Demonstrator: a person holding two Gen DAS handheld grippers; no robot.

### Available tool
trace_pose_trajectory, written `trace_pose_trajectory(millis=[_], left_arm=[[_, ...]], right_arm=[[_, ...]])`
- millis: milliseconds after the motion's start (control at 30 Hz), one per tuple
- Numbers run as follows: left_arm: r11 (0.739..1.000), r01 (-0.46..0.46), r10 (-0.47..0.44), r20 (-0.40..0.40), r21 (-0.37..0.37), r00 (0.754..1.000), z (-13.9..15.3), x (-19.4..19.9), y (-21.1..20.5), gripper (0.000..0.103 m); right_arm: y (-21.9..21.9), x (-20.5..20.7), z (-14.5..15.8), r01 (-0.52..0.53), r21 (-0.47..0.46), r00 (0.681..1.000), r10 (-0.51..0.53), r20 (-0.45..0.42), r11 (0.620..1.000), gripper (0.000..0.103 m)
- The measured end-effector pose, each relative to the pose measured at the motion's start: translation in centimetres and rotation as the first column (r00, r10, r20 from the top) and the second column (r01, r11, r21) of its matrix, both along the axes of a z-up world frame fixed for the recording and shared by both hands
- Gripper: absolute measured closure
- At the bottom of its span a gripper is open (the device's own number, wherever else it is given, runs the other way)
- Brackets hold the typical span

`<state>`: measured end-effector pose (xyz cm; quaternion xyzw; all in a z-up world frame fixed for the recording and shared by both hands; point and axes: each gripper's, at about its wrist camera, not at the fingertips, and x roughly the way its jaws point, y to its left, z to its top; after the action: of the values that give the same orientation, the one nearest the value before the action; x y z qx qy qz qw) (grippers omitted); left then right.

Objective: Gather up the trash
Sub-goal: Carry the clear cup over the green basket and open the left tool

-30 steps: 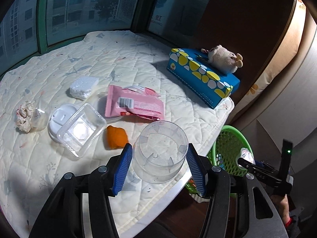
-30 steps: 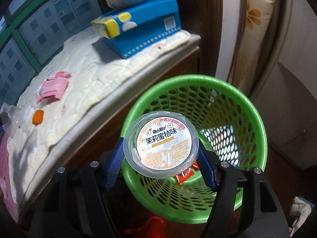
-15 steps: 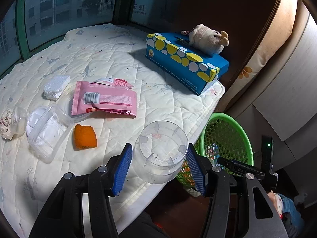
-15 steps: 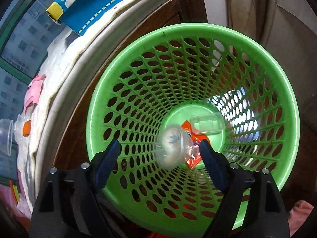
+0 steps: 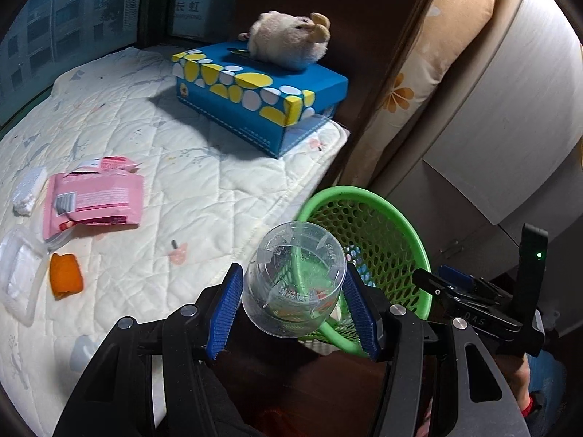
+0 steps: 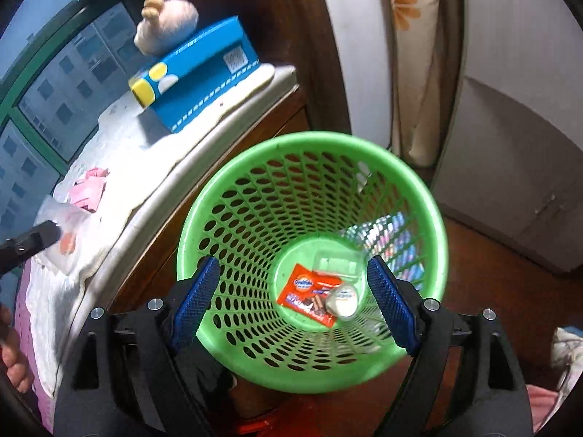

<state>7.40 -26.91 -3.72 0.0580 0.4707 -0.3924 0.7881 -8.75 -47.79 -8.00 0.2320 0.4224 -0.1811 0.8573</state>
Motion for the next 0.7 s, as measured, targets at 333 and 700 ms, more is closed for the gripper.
trace_pose_trajectory(millis=[333, 700], left_arm=[[0.99, 0.137, -0.134, -0.076, 0.041, 0.988, -3.2, -2.0, -7.2, 0.048], [0.985, 0.161, -0.152, -0.119, 0.066, 0.981, -5.8, -1.6, -9.8, 0.037]], right_arm=[[-1.7, -3.6, 0.9, 0.086, 0.007, 0.996, -0.086, 0.039, 0.996, 0.02], [-2.0, -4.7, -0.4, 0.101, 0.042, 0.994, -0.102, 0.03, 0.994, 0.02]])
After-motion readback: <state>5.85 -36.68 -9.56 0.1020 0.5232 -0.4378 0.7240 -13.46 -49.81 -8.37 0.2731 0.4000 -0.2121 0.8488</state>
